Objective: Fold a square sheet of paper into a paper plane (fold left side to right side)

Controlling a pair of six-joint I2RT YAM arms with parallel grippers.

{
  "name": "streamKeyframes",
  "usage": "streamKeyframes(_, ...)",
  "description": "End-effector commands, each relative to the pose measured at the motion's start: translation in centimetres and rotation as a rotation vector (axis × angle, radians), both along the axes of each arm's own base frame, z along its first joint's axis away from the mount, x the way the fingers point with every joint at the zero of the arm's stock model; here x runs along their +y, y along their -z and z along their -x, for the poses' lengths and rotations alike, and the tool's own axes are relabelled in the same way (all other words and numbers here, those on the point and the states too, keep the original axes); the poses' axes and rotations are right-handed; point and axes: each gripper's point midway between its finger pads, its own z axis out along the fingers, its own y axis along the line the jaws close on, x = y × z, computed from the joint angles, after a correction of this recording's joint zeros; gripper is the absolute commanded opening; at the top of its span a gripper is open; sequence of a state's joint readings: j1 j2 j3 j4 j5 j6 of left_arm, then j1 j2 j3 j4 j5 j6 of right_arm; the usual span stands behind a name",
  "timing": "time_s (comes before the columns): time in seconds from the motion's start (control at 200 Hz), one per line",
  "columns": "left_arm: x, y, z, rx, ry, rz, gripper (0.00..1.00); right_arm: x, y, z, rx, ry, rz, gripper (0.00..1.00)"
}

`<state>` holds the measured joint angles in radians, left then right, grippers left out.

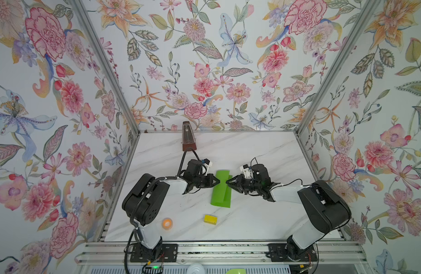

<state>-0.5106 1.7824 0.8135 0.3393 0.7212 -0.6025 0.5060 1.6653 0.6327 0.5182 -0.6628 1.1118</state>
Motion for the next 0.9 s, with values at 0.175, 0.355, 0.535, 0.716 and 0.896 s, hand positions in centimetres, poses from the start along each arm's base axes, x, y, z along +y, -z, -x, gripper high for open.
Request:
streamKeyframes(0.175, 0.4, 0.3, -0.3, 0.004, -0.024, 0.002, 0.13, 1.2, -0.1, 0.3, 0.004, -0.028, -0.055, 0.26)
streamKeyframes(0.355, 0.4, 0.3, -0.3, 0.005, -0.026, 0.005, 0.13, 1.1, 0.5, 0.3, 0.018, -0.023, -0.041, 0.2)
streamKeyframes(0.535, 0.5, 0.2, -0.4, 0.002, -0.029, 0.007, 0.13, 1.0, 0.7, 0.3, 0.022, -0.02, -0.034, 0.14)
streamKeyframes(0.716, 0.4, 0.0, -0.4, 0.002, -0.028, 0.014, 0.13, 0.9, 0.7, 0.1, 0.017, -0.019, -0.021, 0.06)
streamKeyframes(0.896, 0.6, -1.4, -0.4, -0.029, -0.035, 0.023, 0.17, 0.2, 1.1, -0.1, 0.012, -0.015, 0.028, 0.0)
